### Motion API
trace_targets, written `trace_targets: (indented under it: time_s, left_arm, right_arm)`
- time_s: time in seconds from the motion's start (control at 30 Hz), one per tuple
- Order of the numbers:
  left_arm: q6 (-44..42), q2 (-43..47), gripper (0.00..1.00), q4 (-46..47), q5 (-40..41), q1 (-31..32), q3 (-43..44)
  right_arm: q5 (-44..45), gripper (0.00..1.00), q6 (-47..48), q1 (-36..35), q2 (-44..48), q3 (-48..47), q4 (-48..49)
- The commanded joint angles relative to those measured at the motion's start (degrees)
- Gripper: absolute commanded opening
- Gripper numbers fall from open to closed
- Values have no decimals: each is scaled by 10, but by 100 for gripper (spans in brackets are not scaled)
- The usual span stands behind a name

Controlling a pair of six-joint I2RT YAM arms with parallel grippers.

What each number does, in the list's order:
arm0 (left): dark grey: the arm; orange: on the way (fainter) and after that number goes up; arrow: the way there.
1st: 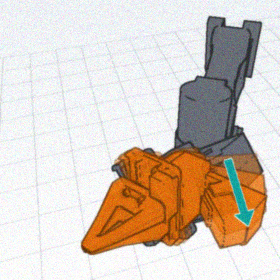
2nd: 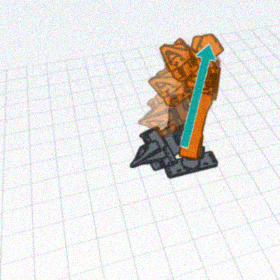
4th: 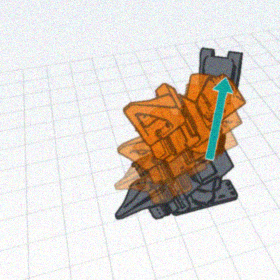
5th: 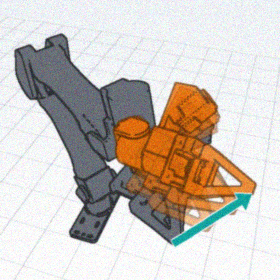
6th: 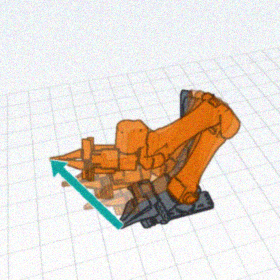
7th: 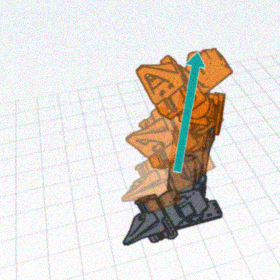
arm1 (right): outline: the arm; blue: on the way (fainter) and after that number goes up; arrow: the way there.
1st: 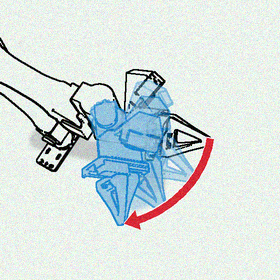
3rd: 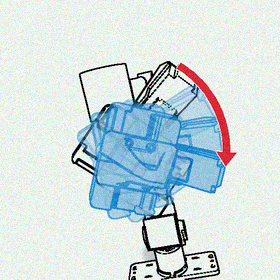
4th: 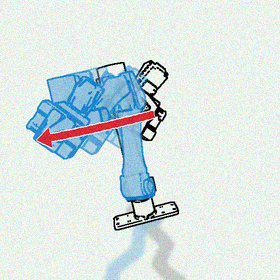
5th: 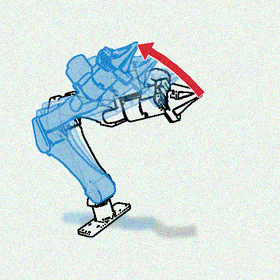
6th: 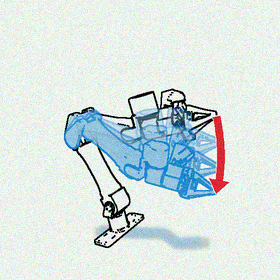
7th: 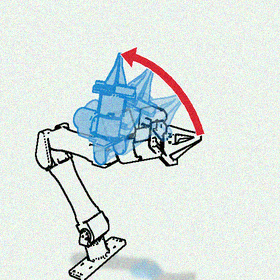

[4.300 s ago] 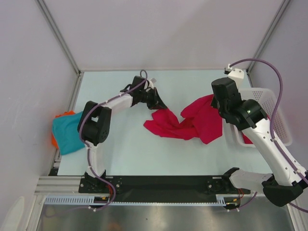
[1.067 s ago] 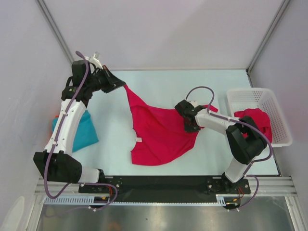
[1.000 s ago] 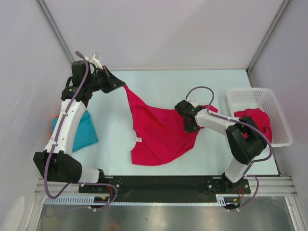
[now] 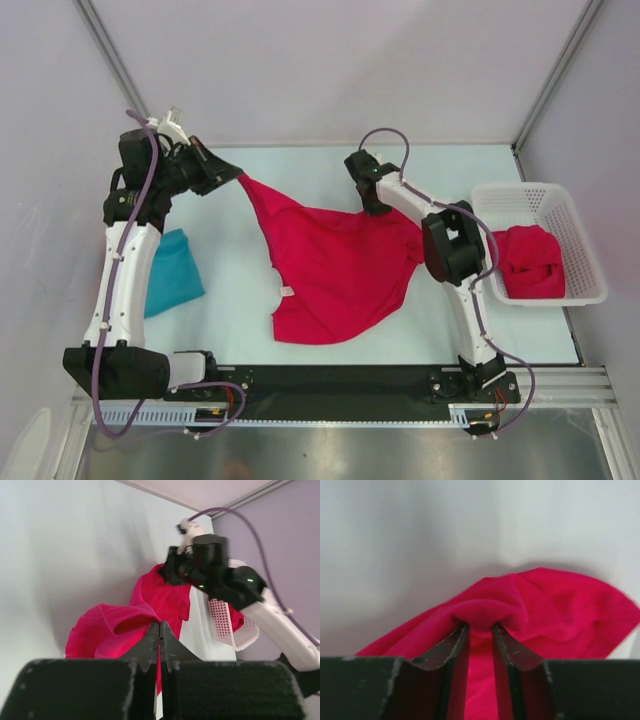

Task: Fold and stack the t-shirts
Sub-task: Flatten out the tshirt

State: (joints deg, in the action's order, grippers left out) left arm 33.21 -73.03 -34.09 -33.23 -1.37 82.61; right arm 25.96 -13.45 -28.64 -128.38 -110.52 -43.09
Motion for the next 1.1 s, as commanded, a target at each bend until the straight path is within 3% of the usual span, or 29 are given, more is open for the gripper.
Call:
trace_targets:
  time_s: [0.0, 0.47, 0.77, 1.07]
  left_arm:
    - [-18, 27, 0, 3, -8, -5, 5]
    - [-15, 28, 0, 18, -10, -6, -23]
    - [-19, 32, 0, 18, -13, -9, -28]
    - [-19, 27, 0, 18, -12, -12, -25]
  right_arm:
    - [-5, 31, 21, -4, -17, -33, -28]
    - [-4, 33, 12, -22, 53, 53, 6]
    - [-4, 33, 0, -22, 42, 108, 27]
    - [-1, 32, 5, -12, 5, 77, 29]
